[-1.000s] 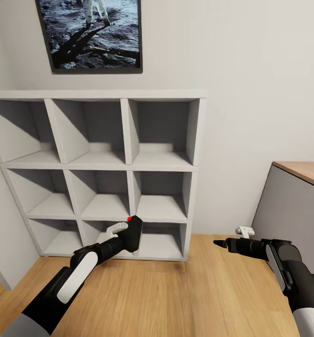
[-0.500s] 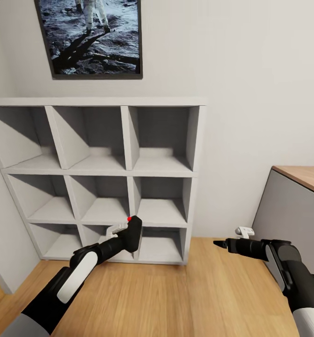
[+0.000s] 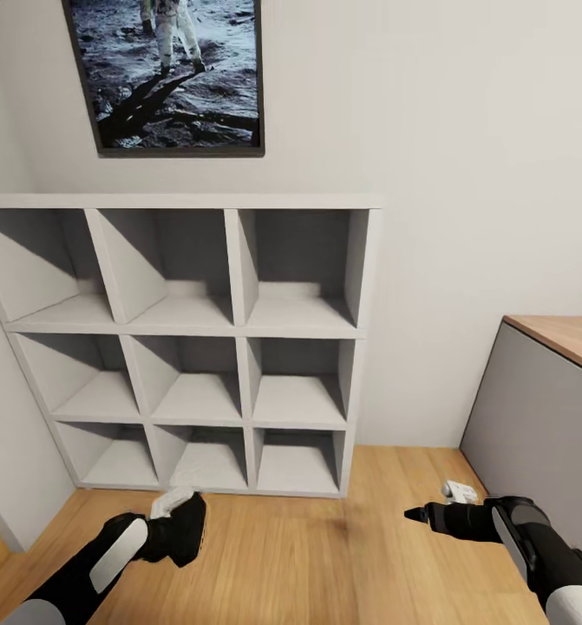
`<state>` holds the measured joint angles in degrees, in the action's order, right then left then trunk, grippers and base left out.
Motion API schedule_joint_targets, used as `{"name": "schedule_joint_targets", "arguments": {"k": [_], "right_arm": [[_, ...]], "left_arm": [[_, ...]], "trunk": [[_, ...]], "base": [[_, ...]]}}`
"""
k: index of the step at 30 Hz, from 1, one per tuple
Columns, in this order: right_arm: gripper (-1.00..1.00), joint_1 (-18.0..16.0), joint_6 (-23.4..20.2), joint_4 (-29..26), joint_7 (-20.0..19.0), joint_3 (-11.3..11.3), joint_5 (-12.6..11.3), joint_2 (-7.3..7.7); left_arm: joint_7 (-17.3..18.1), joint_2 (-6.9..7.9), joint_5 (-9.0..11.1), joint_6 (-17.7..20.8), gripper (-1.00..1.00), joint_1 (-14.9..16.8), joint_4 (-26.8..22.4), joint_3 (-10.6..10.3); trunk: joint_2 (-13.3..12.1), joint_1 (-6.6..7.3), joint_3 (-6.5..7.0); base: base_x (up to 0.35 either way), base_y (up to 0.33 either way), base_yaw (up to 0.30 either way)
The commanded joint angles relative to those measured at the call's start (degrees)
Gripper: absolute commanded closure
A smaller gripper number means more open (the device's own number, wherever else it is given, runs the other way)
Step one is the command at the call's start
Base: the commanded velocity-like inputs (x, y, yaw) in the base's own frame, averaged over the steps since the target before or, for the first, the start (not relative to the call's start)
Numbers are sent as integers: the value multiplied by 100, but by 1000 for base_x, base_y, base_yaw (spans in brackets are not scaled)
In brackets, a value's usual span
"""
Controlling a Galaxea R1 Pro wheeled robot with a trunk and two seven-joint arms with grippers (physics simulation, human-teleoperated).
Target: Attach the digital camera to the camera tripod in the bedroom.
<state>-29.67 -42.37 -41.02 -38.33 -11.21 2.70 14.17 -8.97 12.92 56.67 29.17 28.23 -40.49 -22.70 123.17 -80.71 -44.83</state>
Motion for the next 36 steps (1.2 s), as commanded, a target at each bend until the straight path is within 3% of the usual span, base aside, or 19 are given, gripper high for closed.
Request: {"name": "schedule_joint_targets", "arguments": {"k": [1,5,9,10,12,16,18,20,23,26,30,34,36], "right_arm": [[-100,-4,109,197,-35,-27,140,14],[-100,-4,577,826,-14,-53,465,56],[-100,-4,944,1328,114,-58,578,74],[-100,-4,1149,1618,257,-54,597,75],[-100,-4,1333,1847,381,-50,605,73],[-100,-4,2013,2525,763,-43,613,70],[-100,-4,2809,3239,1188,-40,616,74],[-100,-4,3265,3725,1489,-40,617,76],[-100,-4,3520,4050,1695,-35,619,77],[-100,-4,3630,4189,1799,-31,632,73],[-100,-2,3677,4247,1843,-26,639,59],[-100,221,3706,4278,1872,-27,643,52],[-100,544,3770,4284,1896,-24,644,13]], "left_arm": [[2,23,81,-10,100,5,325,-30],[297,50,91,-290,100,7,1262,-26],[592,55,53,-761,100,4,2163,-31],[707,49,28,-939,100,5,2611,-36],[766,42,19,-1044,100,4,2868,-38],[842,-14,14,-1330,100,4,3439,-45],[867,-131,-8,-1680,100,1,3845,-52],[873,-179,-122,-1889,100,7,3950,-58],[872,-203,-304,-1992,100,4,3997,-59],[871,-213,-457,-2044,100,0,4017,-59],[871,-234,-518,-2061,100,-27,4026,-59],[865,-421,-552,-2076,100,-308,4030,-59],[868,-562,-565,-2094,100,-561,4031,-59]], "trunk": [[-38,24,13],[-199,112,85],[-359,200,157],[-399,221,175],[-479,265,210],[-640,353,282],[-720,397,318],[-800,441,354],[-921,507,408],[-1041,573,462],[-1201,661,534],[-1362,749,605],[-1442,793,641]], "base": [[0,0,0],[0,0,0],[0,0,0],[0,0,0],[0,0,0],[0,0,0],[0,0,0],[0,0,0],[0,0,0],[0,0,0],[0,0,0],[0,0,0],[0,0,0]]}}
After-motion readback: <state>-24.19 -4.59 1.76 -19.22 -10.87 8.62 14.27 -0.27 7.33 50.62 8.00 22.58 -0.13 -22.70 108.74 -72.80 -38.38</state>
